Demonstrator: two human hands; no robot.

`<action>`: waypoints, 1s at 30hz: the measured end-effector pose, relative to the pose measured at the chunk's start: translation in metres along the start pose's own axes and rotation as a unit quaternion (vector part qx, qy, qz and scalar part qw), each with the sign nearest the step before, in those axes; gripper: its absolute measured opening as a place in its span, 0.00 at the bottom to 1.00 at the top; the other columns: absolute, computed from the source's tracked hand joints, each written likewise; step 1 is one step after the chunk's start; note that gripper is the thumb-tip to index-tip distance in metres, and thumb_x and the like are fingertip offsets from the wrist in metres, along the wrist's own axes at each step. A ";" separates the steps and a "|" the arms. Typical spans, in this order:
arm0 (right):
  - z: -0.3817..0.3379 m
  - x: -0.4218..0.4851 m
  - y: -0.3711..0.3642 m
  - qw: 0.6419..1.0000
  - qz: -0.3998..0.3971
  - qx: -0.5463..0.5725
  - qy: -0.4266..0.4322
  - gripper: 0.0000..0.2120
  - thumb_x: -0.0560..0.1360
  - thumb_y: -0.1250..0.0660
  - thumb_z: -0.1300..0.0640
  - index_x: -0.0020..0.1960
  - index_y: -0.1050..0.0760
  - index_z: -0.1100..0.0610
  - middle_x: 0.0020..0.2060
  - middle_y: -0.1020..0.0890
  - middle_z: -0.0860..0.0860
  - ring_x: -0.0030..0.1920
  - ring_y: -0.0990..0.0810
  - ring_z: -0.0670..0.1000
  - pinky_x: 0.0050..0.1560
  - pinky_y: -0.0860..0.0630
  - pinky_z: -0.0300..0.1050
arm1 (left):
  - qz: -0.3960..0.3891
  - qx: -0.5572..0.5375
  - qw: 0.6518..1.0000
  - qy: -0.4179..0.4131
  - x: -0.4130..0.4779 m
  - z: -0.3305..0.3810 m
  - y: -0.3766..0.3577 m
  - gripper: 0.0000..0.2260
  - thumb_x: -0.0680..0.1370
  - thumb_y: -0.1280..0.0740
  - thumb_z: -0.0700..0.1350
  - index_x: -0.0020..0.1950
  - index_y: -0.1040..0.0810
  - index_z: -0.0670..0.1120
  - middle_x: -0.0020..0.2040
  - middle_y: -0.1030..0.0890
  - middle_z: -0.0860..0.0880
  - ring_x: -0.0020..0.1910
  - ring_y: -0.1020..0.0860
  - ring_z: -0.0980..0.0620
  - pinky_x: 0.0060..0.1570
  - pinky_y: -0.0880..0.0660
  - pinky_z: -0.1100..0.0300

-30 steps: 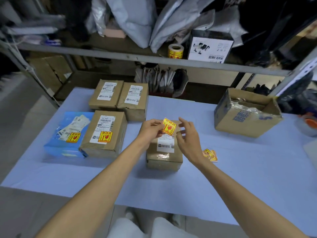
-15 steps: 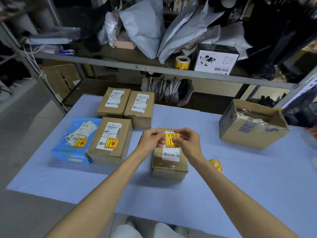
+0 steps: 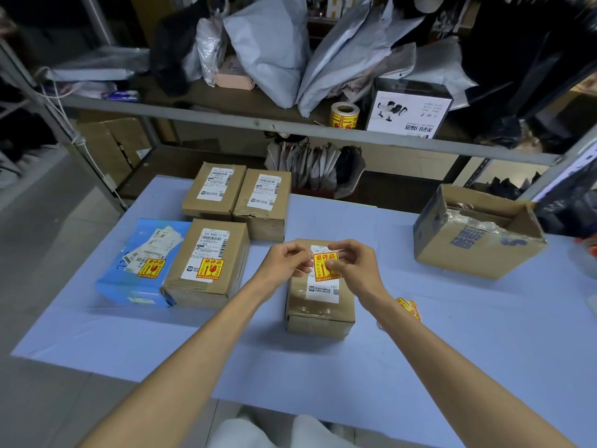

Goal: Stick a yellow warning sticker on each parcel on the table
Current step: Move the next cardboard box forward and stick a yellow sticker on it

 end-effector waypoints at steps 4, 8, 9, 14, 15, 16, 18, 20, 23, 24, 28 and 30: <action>0.004 0.003 -0.001 1.000 0.002 0.000 -0.028 0.17 0.71 0.27 0.66 0.58 0.25 0.58 0.43 0.18 0.55 0.45 0.15 0.53 0.44 0.17 0.44 | -0.009 -0.023 1.000 -0.016 0.001 0.001 -0.002 0.04 0.78 0.35 0.39 0.44 0.22 0.43 0.38 0.19 0.46 0.35 0.21 0.55 0.36 0.24 0.68; 0.000 0.000 -0.001 0.996 0.054 -0.072 0.014 0.22 0.69 0.24 0.61 0.58 0.29 0.57 0.46 0.21 0.50 0.45 0.20 0.48 0.46 0.21 0.44 | -0.004 -0.048 0.998 -0.031 0.002 0.002 -0.004 0.05 0.77 0.34 0.38 0.42 0.22 0.43 0.36 0.20 0.46 0.32 0.21 0.57 0.35 0.24 0.68; -0.003 -0.002 -0.001 0.993 0.069 -0.091 0.032 0.22 0.68 0.23 0.59 0.58 0.29 0.57 0.46 0.22 0.50 0.45 0.21 0.48 0.45 0.22 0.43 | -0.002 -0.052 0.998 -0.035 0.003 0.002 -0.005 0.05 0.77 0.33 0.38 0.41 0.22 0.43 0.36 0.20 0.45 0.31 0.21 0.57 0.35 0.25 0.68; -0.014 -0.005 -0.013 0.999 0.029 -0.002 0.026 0.04 0.75 0.32 0.61 0.42 0.20 0.58 0.36 0.16 0.57 0.37 0.16 0.56 0.38 0.17 0.48 | 0.018 -0.040 0.998 -0.050 0.006 0.003 -0.005 0.03 0.77 0.33 0.37 0.43 0.22 0.40 0.36 0.20 0.46 0.31 0.21 0.57 0.35 0.24 0.67; -0.016 -0.006 -0.016 0.999 0.017 0.008 0.027 0.07 0.76 0.33 0.60 0.40 0.19 0.57 0.35 0.16 0.57 0.37 0.15 0.55 0.38 0.17 0.47 | 0.018 -0.040 0.998 -0.054 0.007 0.004 -0.006 0.03 0.77 0.33 0.37 0.44 0.21 0.40 0.36 0.20 0.46 0.31 0.21 0.56 0.36 0.24 0.66; -0.018 -0.006 -0.017 0.999 0.010 0.015 0.028 0.08 0.76 0.33 0.59 0.39 0.18 0.56 0.34 0.15 0.55 0.36 0.15 0.53 0.37 0.17 0.45 | 0.017 -0.039 0.997 -0.057 0.007 0.005 -0.006 0.03 0.77 0.33 0.37 0.44 0.21 0.40 0.36 0.20 0.45 0.32 0.21 0.55 0.36 0.23 0.65; -0.019 -0.006 -0.018 0.999 0.008 0.022 0.029 0.08 0.75 0.32 0.60 0.39 0.18 0.55 0.33 0.15 0.54 0.36 0.15 0.50 0.36 0.18 0.42 | 0.018 -0.034 0.997 -0.060 0.008 0.005 -0.007 0.04 0.77 0.34 0.36 0.44 0.21 0.41 0.38 0.20 0.44 0.34 0.20 0.53 0.38 0.22 0.64; -0.017 -0.004 -0.017 0.999 0.009 0.025 0.024 0.07 0.75 0.32 0.61 0.40 0.17 0.57 0.33 0.15 0.55 0.36 0.15 0.52 0.36 0.18 0.42 | 0.018 -0.025 0.998 -0.061 0.008 0.005 -0.007 0.03 0.77 0.34 0.36 0.44 0.20 0.40 0.38 0.20 0.45 0.35 0.20 0.53 0.39 0.21 0.64; -0.014 -0.001 -0.018 1.000 0.003 0.023 0.014 0.08 0.75 0.35 0.64 0.42 0.17 0.61 0.34 0.15 0.58 0.36 0.15 0.55 0.37 0.18 0.43 | 0.015 -0.026 0.998 -0.059 0.010 0.004 -0.006 0.03 0.76 0.33 0.36 0.44 0.21 0.39 0.37 0.20 0.45 0.33 0.20 0.54 0.40 0.22 0.63; -0.013 0.000 -0.018 1.000 0.002 0.024 0.009 0.08 0.74 0.36 0.65 0.43 0.17 0.62 0.34 0.15 0.58 0.36 0.15 0.55 0.37 0.18 0.43 | 0.017 -0.029 0.998 -0.054 0.011 0.003 -0.006 0.03 0.76 0.33 0.36 0.43 0.21 0.40 0.37 0.20 0.45 0.33 0.20 0.55 0.39 0.22 0.64; -0.009 0.003 -0.017 1.000 0.008 0.028 -0.004 0.08 0.75 0.37 0.66 0.44 0.18 0.63 0.35 0.15 0.60 0.36 0.15 0.56 0.41 0.17 0.49 | 0.044 -0.005 0.999 -0.024 0.014 -0.003 -0.002 0.06 0.77 0.35 0.39 0.42 0.22 0.45 0.36 0.20 0.49 0.35 0.22 0.54 0.38 0.26 0.64; -0.008 0.004 -0.017 1.000 0.008 0.028 -0.008 0.08 0.74 0.37 0.67 0.44 0.19 0.64 0.35 0.16 0.61 0.36 0.15 0.56 0.41 0.16 0.49 | 0.047 0.003 0.999 -0.011 0.016 -0.006 -0.001 0.07 0.78 0.37 0.41 0.41 0.23 0.47 0.37 0.20 0.49 0.38 0.21 0.54 0.40 0.28 0.64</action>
Point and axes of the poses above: each hand's wrist, its own x-axis towards the middle knuckle, its own y-axis out of the back of the hand, z = x × y, the point moved 7 cm from there along x, towards the middle knuckle
